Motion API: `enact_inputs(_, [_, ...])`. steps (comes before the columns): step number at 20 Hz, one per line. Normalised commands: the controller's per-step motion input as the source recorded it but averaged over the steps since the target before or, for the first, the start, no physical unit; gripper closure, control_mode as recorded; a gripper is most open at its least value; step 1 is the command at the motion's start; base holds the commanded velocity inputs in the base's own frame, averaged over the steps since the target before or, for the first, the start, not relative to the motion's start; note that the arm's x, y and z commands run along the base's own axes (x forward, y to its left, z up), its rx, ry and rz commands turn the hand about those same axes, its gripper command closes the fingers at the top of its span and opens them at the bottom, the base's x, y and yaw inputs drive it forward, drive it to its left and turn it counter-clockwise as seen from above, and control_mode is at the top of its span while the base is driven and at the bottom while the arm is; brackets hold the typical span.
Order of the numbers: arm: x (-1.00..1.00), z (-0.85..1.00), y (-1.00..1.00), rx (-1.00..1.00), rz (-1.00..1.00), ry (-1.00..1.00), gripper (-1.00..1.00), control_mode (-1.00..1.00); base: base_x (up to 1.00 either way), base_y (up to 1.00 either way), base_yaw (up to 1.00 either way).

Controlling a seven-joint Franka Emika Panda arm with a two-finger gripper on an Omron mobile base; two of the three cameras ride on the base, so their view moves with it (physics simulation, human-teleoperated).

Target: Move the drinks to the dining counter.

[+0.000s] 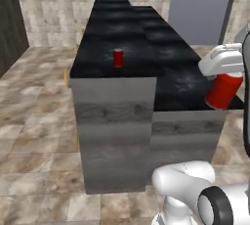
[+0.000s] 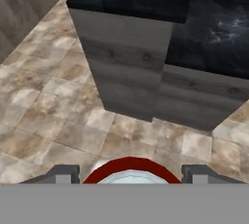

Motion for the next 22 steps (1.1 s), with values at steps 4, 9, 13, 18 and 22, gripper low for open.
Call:
enact_inputs(4, [0.0, 0.0, 0.0, 0.0, 0.0, 0.0, 1.0, 1.0, 1.0, 0.32, -0.18])
enact_inputs(9, [0.0, 0.0, 0.0, 0.0, 0.0, 0.0, 1.0, 1.0, 0.97, -0.21, -0.06])
enact_inputs(13, [0.0, 0.0, 0.0, 0.0, 0.0, 0.0, 1.0, 1.0, 0.99, -0.17, -0.08])
enact_inputs(18, [0.0, 0.0, 0.0, 0.0, 0.0, 0.0, 1.0, 1.0, 0.99, 0.65, -0.19])
enact_inputs(22, [0.0, 0.0, 0.0, 0.0, 0.0, 0.0, 1.0, 1.0, 0.96, 0.63, -0.22])
